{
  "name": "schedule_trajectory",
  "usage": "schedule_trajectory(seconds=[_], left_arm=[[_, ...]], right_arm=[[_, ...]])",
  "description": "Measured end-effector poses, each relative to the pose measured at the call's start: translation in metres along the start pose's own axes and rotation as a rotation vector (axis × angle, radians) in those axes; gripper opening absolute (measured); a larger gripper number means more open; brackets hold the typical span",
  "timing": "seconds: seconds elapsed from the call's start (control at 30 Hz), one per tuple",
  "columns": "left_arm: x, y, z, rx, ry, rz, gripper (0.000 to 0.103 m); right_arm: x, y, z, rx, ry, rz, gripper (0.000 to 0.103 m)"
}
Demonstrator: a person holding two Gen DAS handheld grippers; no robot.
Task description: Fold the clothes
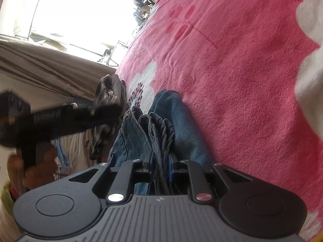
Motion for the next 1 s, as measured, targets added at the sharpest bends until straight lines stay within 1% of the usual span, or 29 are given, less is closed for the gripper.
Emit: schedule_trajectory(seconds=[0.1,0.17,0.37,0.43,0.47,0.57,0.77,0.87,0.9,1.0], left_arm=[[0.004,0.014,0.001,-0.071,0.01,0.087,0.043],[0.006,0.021,-0.003,-0.105,0.039,0.133,0.043],[0.013,0.032,-0.01,-0.135,0.08,0.226,0.043],[0.013,0.031,-0.008,-0.132,0.073,0.226,0.04],[0.012,0.032,-0.003,-0.133,0.071,0.22,0.035],[0.009,0.028,-0.005,-0.136,0.066,0.205,0.025],[0.002,0.022,-0.011,-0.138,0.051,0.185,0.02],[0.005,0.017,-0.015,-0.121,0.093,0.187,0.011],[0.008,0.011,-0.015,-0.104,0.12,0.182,0.009],[0.015,-0.006,-0.018,-0.059,0.196,0.156,0.008]], right_arm=[[-0.001,0.0,0.0,0.003,-0.019,-0.002,0.017],[-0.001,0.0,-0.001,0.005,-0.028,-0.003,0.017],[-0.002,0.001,-0.002,0.014,-0.035,0.001,0.018],[-0.001,0.0,-0.002,0.015,-0.032,0.006,0.018],[0.0,0.0,-0.002,0.014,-0.03,0.01,0.018],[0.003,0.001,-0.001,0.01,-0.008,0.025,0.021],[0.006,0.002,0.0,0.005,0.018,0.047,0.021],[0.004,0.002,0.001,0.008,0.008,0.053,0.021],[0.004,0.002,0.002,0.01,0.003,0.055,0.02],[0.004,0.001,0.003,0.011,0.014,0.079,0.019]])
Point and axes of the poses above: each gripper's, at about its wrist camera, not at the fingertips, and y roughly the way its jaws point, x to its right, z to its top, the point moved 9 cm from there along y, roughly the way its jaws point
